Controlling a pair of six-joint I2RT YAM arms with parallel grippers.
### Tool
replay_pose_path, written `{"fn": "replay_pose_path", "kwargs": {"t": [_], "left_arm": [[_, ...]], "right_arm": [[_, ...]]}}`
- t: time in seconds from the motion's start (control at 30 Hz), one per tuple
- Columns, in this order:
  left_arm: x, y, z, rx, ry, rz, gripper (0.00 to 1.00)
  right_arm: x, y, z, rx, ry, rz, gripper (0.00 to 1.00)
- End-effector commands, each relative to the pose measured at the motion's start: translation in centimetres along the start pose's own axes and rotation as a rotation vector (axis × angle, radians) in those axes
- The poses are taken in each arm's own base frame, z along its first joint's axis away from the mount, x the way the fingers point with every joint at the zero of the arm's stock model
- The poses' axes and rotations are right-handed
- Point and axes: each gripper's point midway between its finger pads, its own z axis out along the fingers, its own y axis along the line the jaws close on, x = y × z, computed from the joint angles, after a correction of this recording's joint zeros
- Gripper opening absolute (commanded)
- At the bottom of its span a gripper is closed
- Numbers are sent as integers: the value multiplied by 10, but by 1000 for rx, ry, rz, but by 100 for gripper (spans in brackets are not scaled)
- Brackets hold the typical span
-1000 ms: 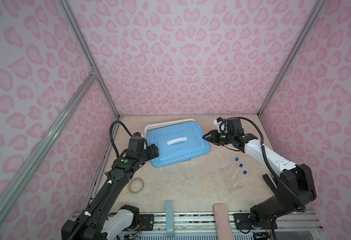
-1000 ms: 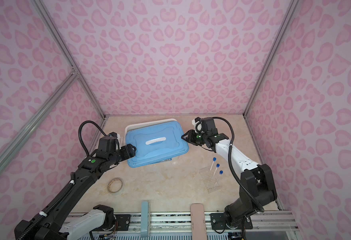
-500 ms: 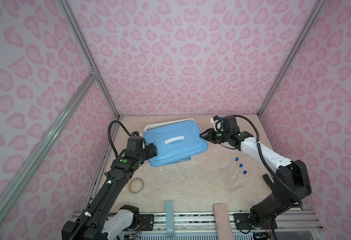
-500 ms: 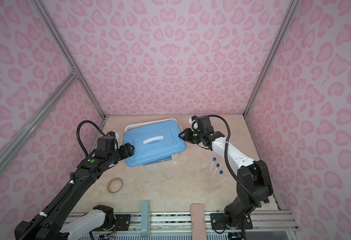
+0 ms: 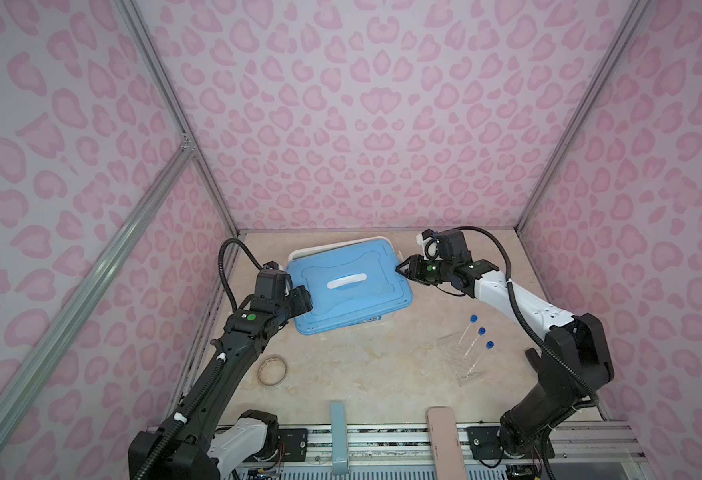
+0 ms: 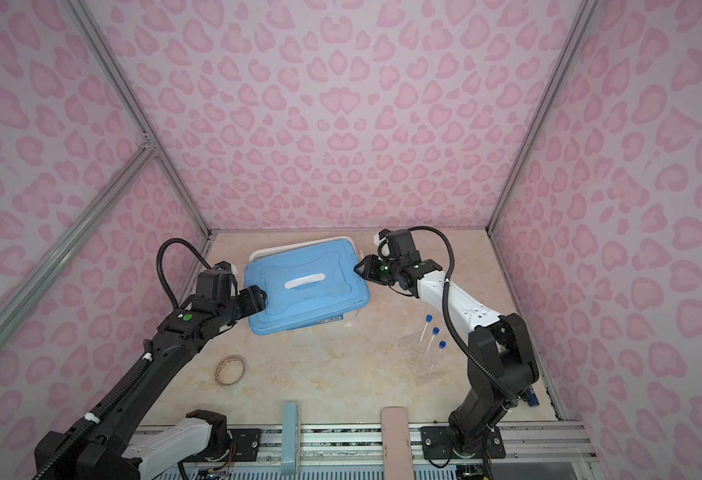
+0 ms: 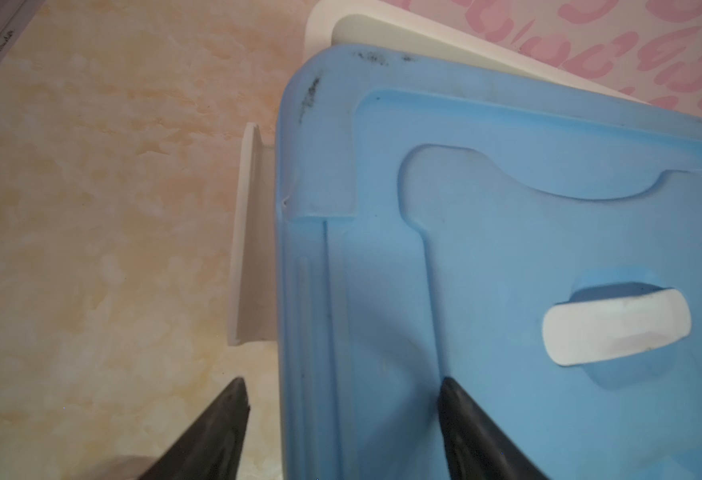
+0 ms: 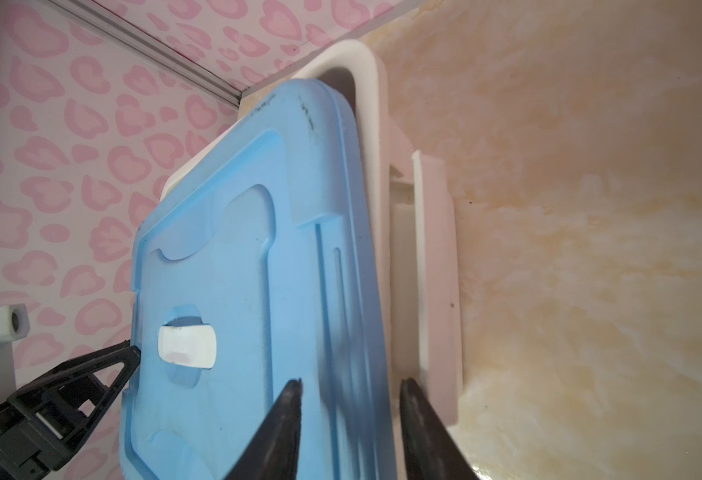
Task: Organize the chemistry lab equipment
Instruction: 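Press the lid down onto the box rim with both grippers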
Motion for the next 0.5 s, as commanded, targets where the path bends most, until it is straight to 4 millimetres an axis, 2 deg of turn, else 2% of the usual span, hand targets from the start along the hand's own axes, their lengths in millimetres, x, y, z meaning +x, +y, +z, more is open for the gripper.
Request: {"fn": "replay_pose_path", "kwargs": {"t": [0.0, 0.27, 0.47], "left_arm": [[-10, 1, 1, -26, -26, 16, 72], [-27, 0, 4, -52, -45, 34, 65], [-37, 3, 13, -79, -40, 36, 63]], "right_arm": [[0, -10, 6, 46, 0, -17, 41], [0, -19, 16, 124, -1, -60, 39], [-1, -22, 25, 188, 13, -102, 39]]}}
